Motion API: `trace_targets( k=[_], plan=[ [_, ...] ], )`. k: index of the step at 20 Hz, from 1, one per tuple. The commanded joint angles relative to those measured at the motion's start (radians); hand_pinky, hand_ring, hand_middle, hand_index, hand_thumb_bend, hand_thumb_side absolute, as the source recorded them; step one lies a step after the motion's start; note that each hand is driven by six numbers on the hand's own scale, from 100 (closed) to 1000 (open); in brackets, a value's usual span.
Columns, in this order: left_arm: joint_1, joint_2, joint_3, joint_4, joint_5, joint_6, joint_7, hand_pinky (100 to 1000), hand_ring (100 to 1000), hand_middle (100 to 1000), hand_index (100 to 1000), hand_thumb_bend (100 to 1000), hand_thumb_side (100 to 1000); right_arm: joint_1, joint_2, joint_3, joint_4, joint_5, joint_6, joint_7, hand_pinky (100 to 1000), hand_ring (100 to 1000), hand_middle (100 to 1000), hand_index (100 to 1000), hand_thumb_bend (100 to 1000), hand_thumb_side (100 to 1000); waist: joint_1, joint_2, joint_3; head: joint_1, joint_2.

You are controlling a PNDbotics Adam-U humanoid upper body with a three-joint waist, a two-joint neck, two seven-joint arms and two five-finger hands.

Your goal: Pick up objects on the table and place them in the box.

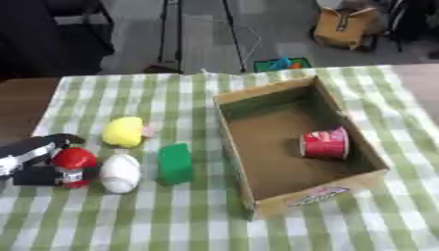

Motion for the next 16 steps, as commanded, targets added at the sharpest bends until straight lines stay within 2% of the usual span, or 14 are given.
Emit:
trace_targets(
  k=[1, 6, 7, 9, 14, 16],
  plan=[
    [-0.016, 0.047, 0.013, -0.015, -0.016, -0.001, -0.015, 730, 961, 1000, 1000, 668, 819, -0.007, -0.017, -0.004, -0.023, -0.005, -0.004, -0.001, 499, 567, 526, 670, 100, 774, 0.001, -0.021, 0.000, 0.004, -0.007],
    [-0.018, 0.045, 0.012, -0.011, -0.034, -0.003, -0.014, 699, 946, 1000, 1000, 646, 816, -0.007, -0.017, -0.005, -0.023, -0.006, -0.004, -0.002, 500, 568, 526, 670, 100, 774, 0.002, -0.020, -0.001, 0.005, -0.009],
    [-0.019, 0.044, 0.012, -0.009, -0.037, -0.002, -0.009, 645, 927, 1000, 1000, 607, 815, -0.007, -0.017, -0.005, -0.023, -0.006, -0.003, -0.002, 500, 568, 526, 671, 100, 773, 0.002, -0.019, -0.002, 0.006, -0.009],
    [-0.021, 0.042, 0.013, -0.006, -0.041, -0.001, 0.003, 597, 899, 1000, 1000, 569, 838, -0.007, -0.017, -0.005, -0.023, -0.006, -0.003, -0.002, 501, 568, 526, 671, 100, 771, 0.001, -0.018, -0.002, 0.007, -0.011],
    [-0.023, 0.035, 0.010, 0.002, -0.044, 0.001, 0.039, 568, 883, 1000, 1000, 546, 839, -0.008, -0.017, -0.005, -0.023, -0.006, -0.002, -0.004, 501, 568, 525, 671, 100, 769, 0.001, -0.016, -0.003, 0.008, -0.012],
    [-0.024, 0.032, 0.009, 0.004, -0.051, 0.000, 0.053, 518, 864, 992, 1000, 532, 826, -0.008, -0.017, -0.006, -0.023, -0.007, -0.001, -0.006, 502, 568, 525, 671, 100, 770, 0.000, -0.015, -0.003, 0.008, -0.013]
  ],
)
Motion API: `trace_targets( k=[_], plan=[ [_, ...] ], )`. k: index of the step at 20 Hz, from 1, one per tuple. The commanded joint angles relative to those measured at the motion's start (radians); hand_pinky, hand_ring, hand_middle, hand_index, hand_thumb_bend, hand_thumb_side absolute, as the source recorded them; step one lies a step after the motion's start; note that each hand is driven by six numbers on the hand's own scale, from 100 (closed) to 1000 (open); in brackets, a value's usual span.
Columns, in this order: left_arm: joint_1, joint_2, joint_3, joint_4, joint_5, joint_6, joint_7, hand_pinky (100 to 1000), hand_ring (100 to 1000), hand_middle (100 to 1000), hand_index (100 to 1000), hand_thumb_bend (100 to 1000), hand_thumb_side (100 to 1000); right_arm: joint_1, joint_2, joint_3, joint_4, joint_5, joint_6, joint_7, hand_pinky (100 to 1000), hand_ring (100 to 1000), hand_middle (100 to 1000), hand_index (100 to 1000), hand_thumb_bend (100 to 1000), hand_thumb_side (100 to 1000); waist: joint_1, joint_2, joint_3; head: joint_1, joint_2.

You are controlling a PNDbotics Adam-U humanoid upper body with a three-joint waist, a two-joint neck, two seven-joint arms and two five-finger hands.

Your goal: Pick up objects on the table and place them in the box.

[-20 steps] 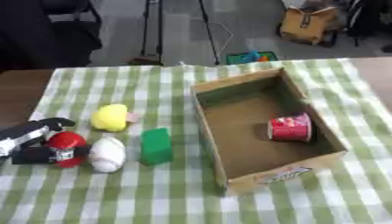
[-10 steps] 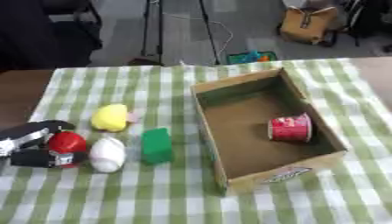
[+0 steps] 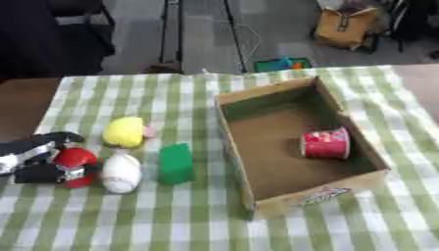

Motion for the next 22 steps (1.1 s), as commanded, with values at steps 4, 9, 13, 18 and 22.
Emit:
trace_targets(
  k=[4, 9, 13, 18, 22],
  plan=[
    [-0.011, 0.030, 0.003, 0.004, -0.029, -0.004, 0.012, 488, 862, 992, 1000, 532, 810, -0.009, -0.017, -0.007, -0.023, -0.007, 0.001, -0.007, 502, 568, 525, 671, 100, 769, -0.001, -0.014, -0.001, 0.004, -0.012],
    [-0.011, 0.030, 0.000, 0.011, -0.043, -0.009, -0.008, 511, 868, 997, 993, 545, 802, -0.009, -0.017, -0.007, -0.023, -0.007, 0.001, -0.009, 502, 568, 521, 671, 100, 769, 0.000, -0.013, -0.003, 0.005, -0.011],
    [-0.011, 0.033, -0.002, 0.013, -0.046, -0.022, -0.041, 499, 866, 997, 998, 533, 758, -0.009, -0.018, -0.007, -0.023, -0.009, 0.003, -0.010, 503, 569, 521, 671, 100, 767, 0.001, -0.013, -0.002, 0.006, -0.009],
    [-0.012, 0.033, 0.001, 0.018, -0.045, -0.025, -0.056, 490, 860, 990, 996, 508, 749, -0.009, -0.018, -0.007, -0.023, -0.010, 0.007, -0.016, 503, 569, 520, 671, 100, 764, 0.001, -0.013, -0.003, 0.008, -0.010],
    [-0.014, 0.027, 0.005, 0.030, -0.035, -0.020, -0.034, 460, 829, 930, 974, 420, 769, -0.009, -0.018, -0.008, -0.023, -0.010, 0.013, -0.020, 503, 570, 520, 671, 100, 758, 0.001, -0.011, -0.004, 0.009, -0.011]
  ],
)
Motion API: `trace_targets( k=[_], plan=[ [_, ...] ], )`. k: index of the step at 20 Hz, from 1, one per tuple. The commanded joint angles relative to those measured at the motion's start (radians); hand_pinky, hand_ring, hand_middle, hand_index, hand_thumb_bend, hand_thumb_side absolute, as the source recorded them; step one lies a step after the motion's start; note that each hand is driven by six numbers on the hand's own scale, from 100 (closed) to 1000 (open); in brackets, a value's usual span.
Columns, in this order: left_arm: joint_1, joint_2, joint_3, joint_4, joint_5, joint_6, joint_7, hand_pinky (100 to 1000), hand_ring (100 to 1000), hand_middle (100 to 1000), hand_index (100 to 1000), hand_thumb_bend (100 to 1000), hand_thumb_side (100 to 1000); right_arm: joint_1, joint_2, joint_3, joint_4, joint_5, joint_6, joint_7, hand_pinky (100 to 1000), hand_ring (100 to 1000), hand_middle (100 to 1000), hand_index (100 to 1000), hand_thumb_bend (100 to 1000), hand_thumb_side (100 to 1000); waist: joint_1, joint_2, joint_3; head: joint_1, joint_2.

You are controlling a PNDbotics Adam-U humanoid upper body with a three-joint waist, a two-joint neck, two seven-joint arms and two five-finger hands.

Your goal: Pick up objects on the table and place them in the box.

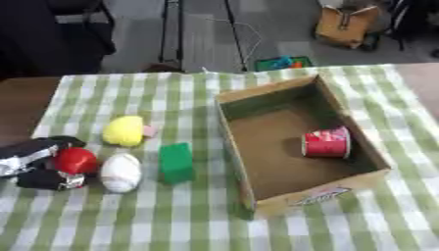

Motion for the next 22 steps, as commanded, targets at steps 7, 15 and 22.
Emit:
trace_targets(
  k=[7, 15, 22],
  plan=[
    [-0.014, 0.025, 0.013, 0.011, 0.021, 0.013, 0.034, 361, 783, 869, 931, 318, 750, -0.012, -0.019, -0.006, -0.023, -0.006, 0.006, -0.013, 504, 570, 519, 670, 100, 757, 0.000, -0.014, -0.001, 0.006, -0.011],
    [-0.011, 0.025, 0.010, 0.012, 0.023, 0.014, 0.023, 296, 767, 868, 926, 322, 667, -0.015, -0.019, -0.005, -0.023, -0.008, 0.005, -0.015, 505, 570, 519, 669, 100, 759, -0.001, -0.011, -0.001, 0.007, -0.010],
    [-0.009, 0.025, 0.013, 0.009, 0.022, 0.016, 0.029, 274, 747, 850, 872, 219, 595, -0.014, -0.019, -0.006, -0.023, -0.010, 0.005, -0.018, 508, 570, 519, 668, 100, 761, -0.001, -0.013, -0.001, 0.007, -0.010]
  ],
)
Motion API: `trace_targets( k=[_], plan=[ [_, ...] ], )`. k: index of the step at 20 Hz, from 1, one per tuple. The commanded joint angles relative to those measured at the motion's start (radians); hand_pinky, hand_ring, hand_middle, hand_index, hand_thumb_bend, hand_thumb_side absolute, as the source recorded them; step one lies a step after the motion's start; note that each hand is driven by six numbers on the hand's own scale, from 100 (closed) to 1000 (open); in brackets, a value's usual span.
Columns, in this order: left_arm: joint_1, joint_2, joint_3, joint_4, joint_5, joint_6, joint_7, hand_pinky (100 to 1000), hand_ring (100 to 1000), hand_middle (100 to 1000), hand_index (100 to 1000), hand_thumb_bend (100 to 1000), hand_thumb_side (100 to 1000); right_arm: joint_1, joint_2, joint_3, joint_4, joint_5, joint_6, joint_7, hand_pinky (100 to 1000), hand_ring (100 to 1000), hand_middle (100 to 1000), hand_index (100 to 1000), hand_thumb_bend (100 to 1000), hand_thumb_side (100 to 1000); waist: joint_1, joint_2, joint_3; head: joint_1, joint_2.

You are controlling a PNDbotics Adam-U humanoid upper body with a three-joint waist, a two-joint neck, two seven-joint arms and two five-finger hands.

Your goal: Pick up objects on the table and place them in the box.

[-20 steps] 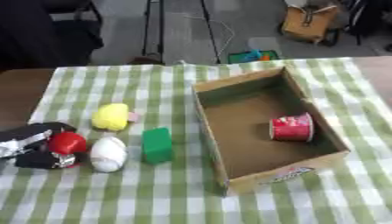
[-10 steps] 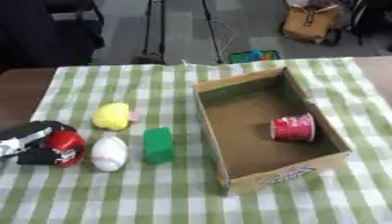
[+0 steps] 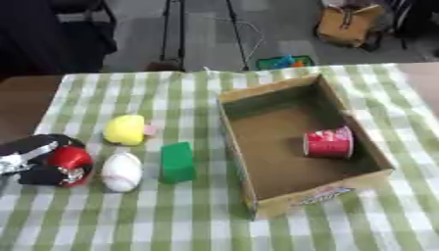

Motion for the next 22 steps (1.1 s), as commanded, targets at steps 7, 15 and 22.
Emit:
trace_targets(
  k=[7, 15, 22],
  plan=[
    [-0.002, 0.025, 0.008, -0.004, 0.011, 0.014, 0.008, 262, 716, 832, 855, 205, 590, -0.009, -0.018, -0.006, -0.023, -0.008, -0.002, -0.007, 509, 570, 518, 666, 100, 759, 0.001, -0.017, 0.001, 0.002, -0.011],
    [-0.003, 0.026, 0.010, -0.009, 0.038, 0.027, 0.027, 233, 689, 795, 805, 152, 579, -0.008, -0.018, -0.007, -0.023, -0.010, 0.002, -0.011, 510, 570, 517, 665, 100, 750, 0.004, -0.019, 0.002, 0.002, -0.012],
    [-0.003, 0.029, 0.011, -0.014, 0.050, 0.035, 0.045, 233, 699, 779, 785, 100, 525, -0.007, -0.018, -0.006, -0.023, -0.013, 0.002, -0.011, 509, 569, 516, 664, 100, 746, 0.007, -0.020, 0.002, 0.001, -0.012]
  ],
)
